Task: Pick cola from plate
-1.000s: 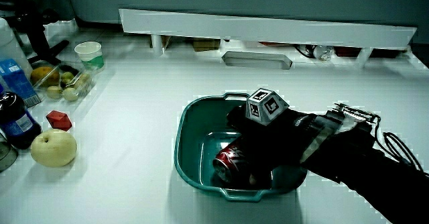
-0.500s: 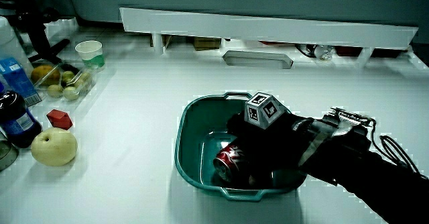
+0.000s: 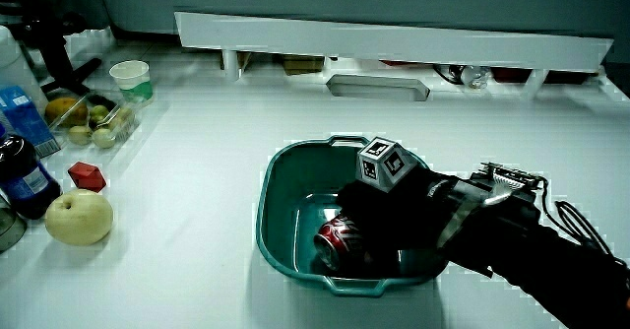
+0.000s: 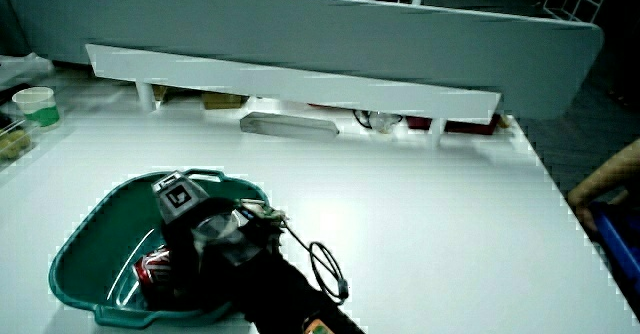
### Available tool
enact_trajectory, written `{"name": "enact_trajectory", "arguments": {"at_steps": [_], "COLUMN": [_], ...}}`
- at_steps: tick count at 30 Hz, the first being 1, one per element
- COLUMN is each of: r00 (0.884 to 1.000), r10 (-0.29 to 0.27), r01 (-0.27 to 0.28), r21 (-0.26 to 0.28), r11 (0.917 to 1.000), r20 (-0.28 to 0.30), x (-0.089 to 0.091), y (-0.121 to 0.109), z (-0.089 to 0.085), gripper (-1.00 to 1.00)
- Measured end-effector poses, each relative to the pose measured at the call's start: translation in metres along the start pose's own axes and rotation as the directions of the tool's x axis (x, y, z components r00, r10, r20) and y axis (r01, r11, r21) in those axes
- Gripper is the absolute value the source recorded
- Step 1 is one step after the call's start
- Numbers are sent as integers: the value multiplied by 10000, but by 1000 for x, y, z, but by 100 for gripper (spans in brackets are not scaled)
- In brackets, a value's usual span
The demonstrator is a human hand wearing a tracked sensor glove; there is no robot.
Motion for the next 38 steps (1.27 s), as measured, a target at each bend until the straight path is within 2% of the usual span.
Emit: {"name": "enact_trajectory", "arguments": {"at_steps": [2, 3, 6, 7, 11, 13, 15, 17, 23, 25, 26, 27, 30, 31, 32, 33, 35, 37, 38], "r00": [9998, 9998, 9998, 9998, 10000, 9998, 10000, 9995, 9982, 9988, 9980, 9978, 9952, 9880, 9928, 9826, 9881, 9853, 9803], "r10": [189, 102, 109, 62, 74, 118, -1, 45, -94, -360, -535, -573, -719, -297, -557, -257, -579, -584, -643], "r01": [-191, -107, -113, -69, -74, -112, 3, -27, 139, 367, 549, 580, 758, 503, 619, 490, 741, 833, 958], "r21": [252, 338, 229, 364, 205, 402, 465, 587, 767, 193, 417, 202, 581, 1341, 561, 1234, 1111, 1536, 1647], "r11": [9995, 9994, 9997, 9993, 9998, 9991, 9989, 9983, 9970, 9991, 9976, 9981, 9954, 9897, 9965, 9911, 9910, 9846, 9817], "r20": [83, 155, 191, 185, 35, -162, -51, -310, -587, -346, -343, -338, -664, -1517, -1056, -1839, -1423, -1603, -1869], "x": [-1, -2, -2, -2, 0, 2, 4, 8, 19, 25, 29, 32, 45, 49, 54, 58, 66, 72, 76], "y": [-2, -3, -3, -4, -4, -8, -10, -14, -23, -17, -21, -18, -29, -38, -28, -41, -40, -53, -57], "z": [0, 1, 1, 3, 1, 7, 10, 14, 24, 15, 18, 11, 18, 26, 8, 23, 14, 26, 28], "gripper": [100, 100, 100, 100, 100, 100, 100, 100, 100, 100, 100, 100, 100, 100, 100, 100, 100, 100, 100]}}
